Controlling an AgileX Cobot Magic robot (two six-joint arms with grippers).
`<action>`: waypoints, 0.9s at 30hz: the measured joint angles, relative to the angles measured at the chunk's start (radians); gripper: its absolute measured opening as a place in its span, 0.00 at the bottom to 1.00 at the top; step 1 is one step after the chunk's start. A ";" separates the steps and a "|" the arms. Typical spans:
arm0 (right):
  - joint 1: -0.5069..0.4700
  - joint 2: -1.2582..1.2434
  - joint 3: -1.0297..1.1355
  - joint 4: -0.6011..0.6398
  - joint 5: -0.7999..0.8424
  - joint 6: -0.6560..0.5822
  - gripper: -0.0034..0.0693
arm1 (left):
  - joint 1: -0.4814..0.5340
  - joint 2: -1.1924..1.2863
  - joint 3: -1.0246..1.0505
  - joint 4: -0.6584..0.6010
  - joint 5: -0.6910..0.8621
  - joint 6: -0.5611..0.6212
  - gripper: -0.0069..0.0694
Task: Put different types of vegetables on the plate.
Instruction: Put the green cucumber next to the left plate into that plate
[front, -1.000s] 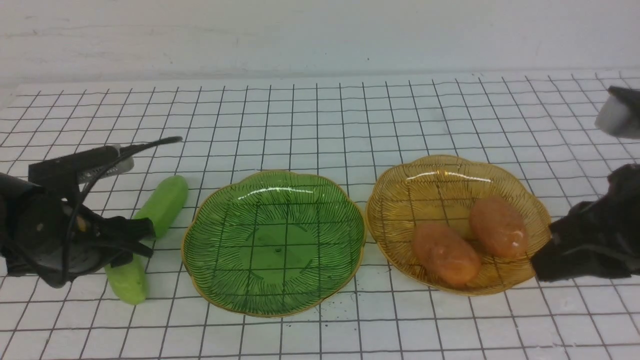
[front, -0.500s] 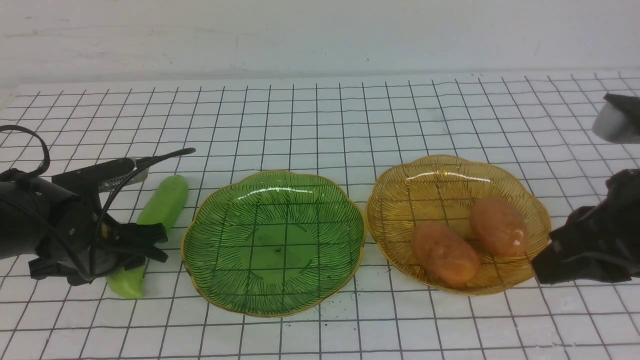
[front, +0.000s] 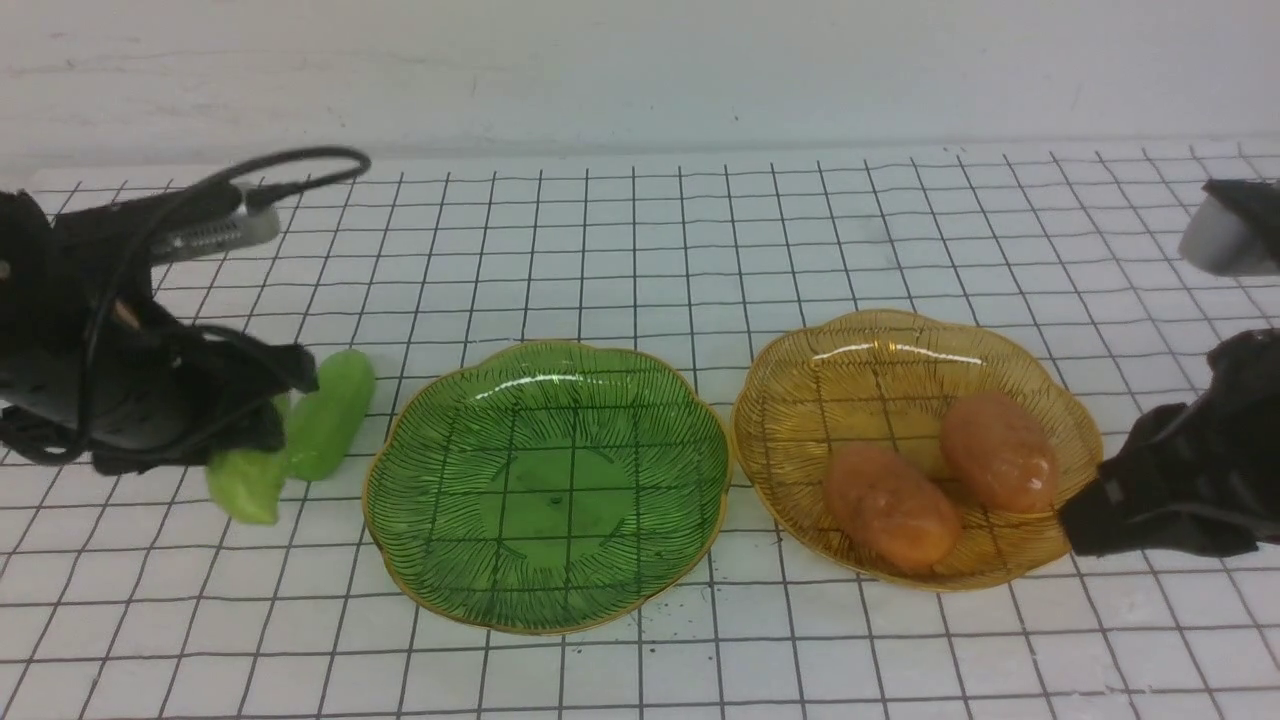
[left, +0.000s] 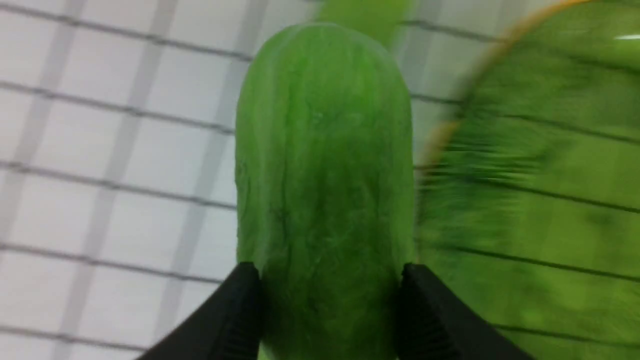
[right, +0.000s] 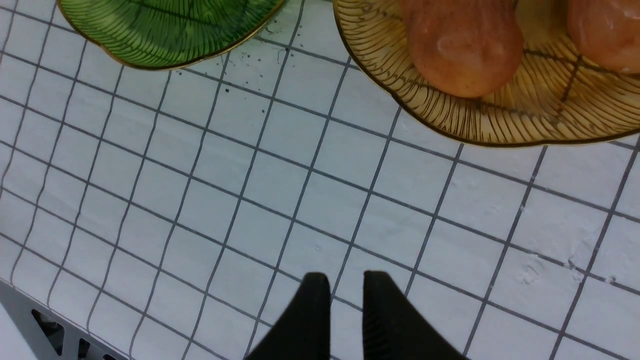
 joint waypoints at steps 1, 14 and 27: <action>0.000 0.000 0.000 0.000 -0.006 0.000 0.17 | -0.018 0.007 -0.003 -0.077 -0.005 0.070 0.51; 0.000 0.000 0.000 0.000 -0.034 0.000 0.17 | -0.193 0.225 -0.007 -0.418 -0.232 0.405 0.54; 0.000 0.000 0.000 -0.003 -0.047 -0.005 0.17 | 0.009 0.215 -0.020 -0.339 -0.292 0.474 0.92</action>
